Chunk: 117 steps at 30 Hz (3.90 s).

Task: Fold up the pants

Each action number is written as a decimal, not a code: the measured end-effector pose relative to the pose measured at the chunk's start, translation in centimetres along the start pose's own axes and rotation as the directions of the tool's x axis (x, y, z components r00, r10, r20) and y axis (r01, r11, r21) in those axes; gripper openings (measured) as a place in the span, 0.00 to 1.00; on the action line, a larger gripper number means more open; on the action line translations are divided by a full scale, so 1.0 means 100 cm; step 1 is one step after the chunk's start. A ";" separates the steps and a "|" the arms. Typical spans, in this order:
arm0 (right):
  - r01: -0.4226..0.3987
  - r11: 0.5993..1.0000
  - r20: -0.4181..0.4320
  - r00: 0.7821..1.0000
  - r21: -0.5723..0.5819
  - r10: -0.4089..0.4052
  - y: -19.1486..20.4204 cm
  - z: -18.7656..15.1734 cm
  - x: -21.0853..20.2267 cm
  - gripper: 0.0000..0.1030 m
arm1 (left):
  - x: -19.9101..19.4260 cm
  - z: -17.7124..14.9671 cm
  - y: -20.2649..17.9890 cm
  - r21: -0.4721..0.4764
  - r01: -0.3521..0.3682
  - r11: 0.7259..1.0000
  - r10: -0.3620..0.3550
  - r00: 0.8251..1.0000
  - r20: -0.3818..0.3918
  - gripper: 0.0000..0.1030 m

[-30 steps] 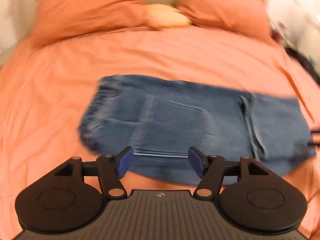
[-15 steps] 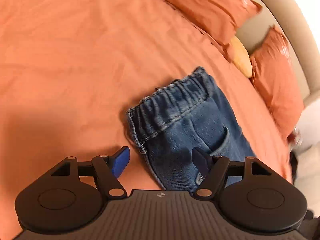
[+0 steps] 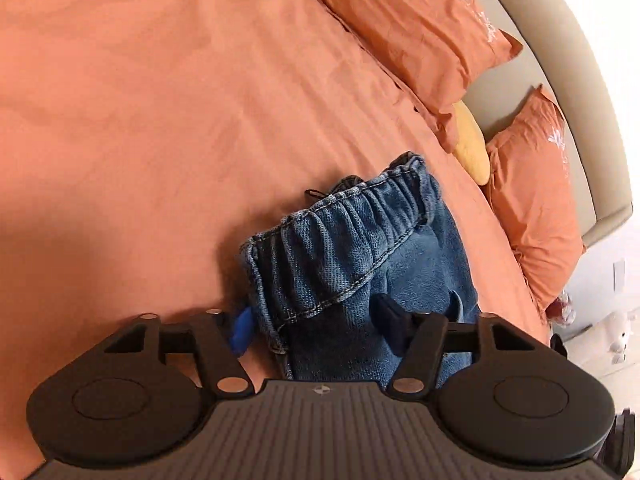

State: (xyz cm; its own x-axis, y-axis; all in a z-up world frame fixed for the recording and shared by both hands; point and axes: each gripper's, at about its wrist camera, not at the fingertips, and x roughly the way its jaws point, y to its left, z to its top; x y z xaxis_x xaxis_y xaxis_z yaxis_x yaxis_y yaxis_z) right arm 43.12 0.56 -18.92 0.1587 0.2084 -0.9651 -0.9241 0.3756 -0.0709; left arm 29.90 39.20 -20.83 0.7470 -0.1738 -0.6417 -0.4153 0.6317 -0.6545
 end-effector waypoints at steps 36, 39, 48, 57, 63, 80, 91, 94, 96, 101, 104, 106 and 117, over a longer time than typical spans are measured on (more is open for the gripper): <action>0.172 0.797 0.099 0.955 0.580 -0.278 -0.033 -0.255 -0.140 0.56 | -0.047 -0.232 -0.440 0.880 -0.078 0.469 -0.033 0.994 0.106 0.34; 0.165 0.771 0.101 0.953 0.616 -0.284 -0.032 -0.280 -0.146 0.56 | -0.014 -0.283 -0.454 0.932 -0.055 0.359 0.001 0.998 0.059 0.33; 0.130 0.751 0.097 0.963 0.648 -0.250 -0.025 -0.316 -0.142 0.56 | 0.068 -0.388 -0.434 0.987 0.044 0.151 0.174 0.982 -0.070 0.33; 0.132 0.764 0.086 0.968 0.631 -0.237 -0.022 -0.316 -0.138 0.56 | 0.082 -0.372 -0.419 0.925 0.276 0.262 0.184 0.926 -0.328 0.77; 0.094 0.767 0.148 0.959 0.635 -0.240 -0.018 -0.293 -0.165 0.55 | 0.050 -0.336 -0.404 0.906 0.299 0.300 0.147 0.923 -0.354 0.75; -0.064 0.525 0.189 0.964 0.849 -0.188 -0.071 -0.219 -0.132 0.49 | 0.019 -0.255 -0.251 0.953 0.093 0.287 0.327 0.926 -0.188 0.82; -0.073 0.601 0.264 0.935 0.796 -0.236 -0.050 -0.189 -0.186 0.03 | 0.026 -0.253 -0.240 0.952 0.044 0.302 0.327 0.933 -0.147 0.31; -0.042 0.626 0.262 0.928 0.779 -0.264 -0.031 -0.192 -0.210 0.02 | 0.021 -0.254 -0.237 0.952 0.039 0.302 0.311 0.941 -0.138 0.28; -0.019 0.611 0.225 0.938 0.791 -0.263 -0.026 -0.204 -0.207 0.02 | 0.018 -0.256 -0.233 0.962 0.039 0.269 0.301 0.946 -0.123 0.25; -0.017 0.535 0.146 0.969 0.845 -0.201 -0.018 -0.247 -0.165 0.01 | 0.013 -0.265 -0.230 0.980 0.049 0.192 0.329 0.938 -0.112 0.17; -0.010 0.515 0.120 0.976 0.857 -0.179 -0.014 -0.258 -0.137 0.01 | 0.018 -0.264 -0.223 0.978 0.068 0.196 0.353 0.926 -0.135 0.14; 0.011 0.519 0.093 0.980 0.855 -0.175 -0.013 -0.259 -0.118 0.01 | 0.019 -0.262 -0.225 0.975 0.070 0.212 0.365 0.920 -0.145 0.14; 0.026 0.520 0.084 0.979 0.854 -0.187 -0.012 -0.257 -0.116 0.04 | -0.004 -0.223 -0.259 0.986 0.052 0.160 0.390 0.914 -0.112 0.15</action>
State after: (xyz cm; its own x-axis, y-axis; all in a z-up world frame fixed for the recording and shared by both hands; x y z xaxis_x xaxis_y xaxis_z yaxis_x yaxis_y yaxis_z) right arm 33.44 -25.53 -14.18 0.3576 0.2095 -0.9101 -0.1796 0.9718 0.1531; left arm 28.79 6.00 -12.54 0.4628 0.0034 -0.8865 0.4843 0.8366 0.2561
